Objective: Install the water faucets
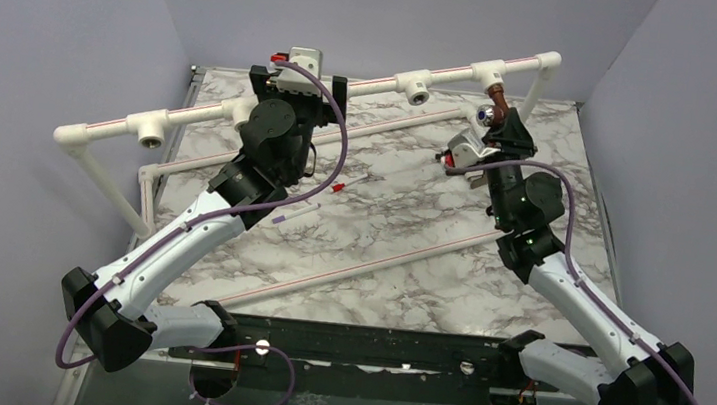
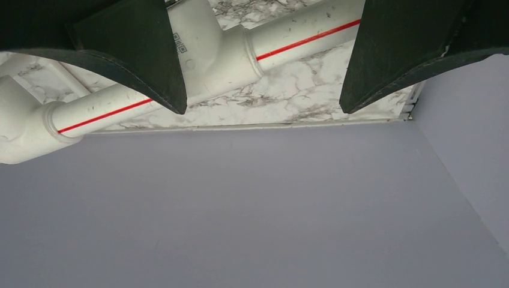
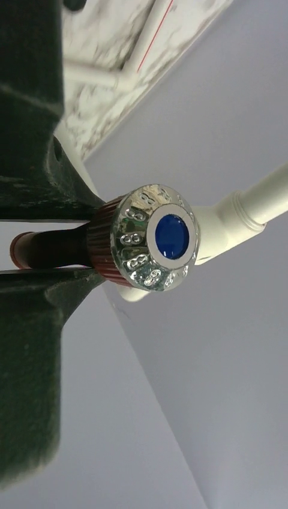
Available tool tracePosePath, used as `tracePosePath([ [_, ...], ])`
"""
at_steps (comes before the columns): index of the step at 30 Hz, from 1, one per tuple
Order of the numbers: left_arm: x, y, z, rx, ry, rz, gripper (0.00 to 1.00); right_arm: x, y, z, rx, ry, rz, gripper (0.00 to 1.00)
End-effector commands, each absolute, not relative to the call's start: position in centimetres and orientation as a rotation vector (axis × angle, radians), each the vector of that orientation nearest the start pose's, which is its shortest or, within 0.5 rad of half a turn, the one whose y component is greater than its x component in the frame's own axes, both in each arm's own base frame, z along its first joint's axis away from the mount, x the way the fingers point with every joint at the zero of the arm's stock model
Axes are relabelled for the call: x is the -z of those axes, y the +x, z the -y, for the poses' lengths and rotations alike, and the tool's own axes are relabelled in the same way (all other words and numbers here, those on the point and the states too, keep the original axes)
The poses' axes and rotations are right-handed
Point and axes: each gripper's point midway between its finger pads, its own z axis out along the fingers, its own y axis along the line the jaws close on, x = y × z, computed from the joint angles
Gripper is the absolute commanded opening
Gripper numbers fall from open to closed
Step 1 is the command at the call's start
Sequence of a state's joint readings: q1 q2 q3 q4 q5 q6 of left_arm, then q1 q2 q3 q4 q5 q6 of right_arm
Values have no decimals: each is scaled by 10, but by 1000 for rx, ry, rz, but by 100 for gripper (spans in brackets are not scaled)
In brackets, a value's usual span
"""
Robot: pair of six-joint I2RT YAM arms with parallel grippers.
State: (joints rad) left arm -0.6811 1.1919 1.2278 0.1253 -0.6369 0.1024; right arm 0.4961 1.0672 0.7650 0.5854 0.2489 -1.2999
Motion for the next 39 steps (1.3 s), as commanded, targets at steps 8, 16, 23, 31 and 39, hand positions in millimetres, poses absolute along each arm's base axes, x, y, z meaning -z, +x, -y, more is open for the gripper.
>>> tracePosePath([
  [8, -363, 369, 155, -105, 159, -1599, 99, -431, 354, -130, -102, -143, -1130, 1],
  [16, -364, 368, 155, -106, 158, -1596, 99, -437, 353, -135, -571, 317, -1185, 1],
  [23, -364, 368, 154, -105, 156, -1597, 99, -416, 354, -136, -890, 673, -1166, 1],
  [31, -365, 367, 155, -102, 156, -1594, 99, -405, 349, -133, -1135, 959, -1100, 1],
  [39, -364, 368, 155, -104, 158, -1597, 99, -390, 348, -133, -1183, 1103, -1146, 1],
])
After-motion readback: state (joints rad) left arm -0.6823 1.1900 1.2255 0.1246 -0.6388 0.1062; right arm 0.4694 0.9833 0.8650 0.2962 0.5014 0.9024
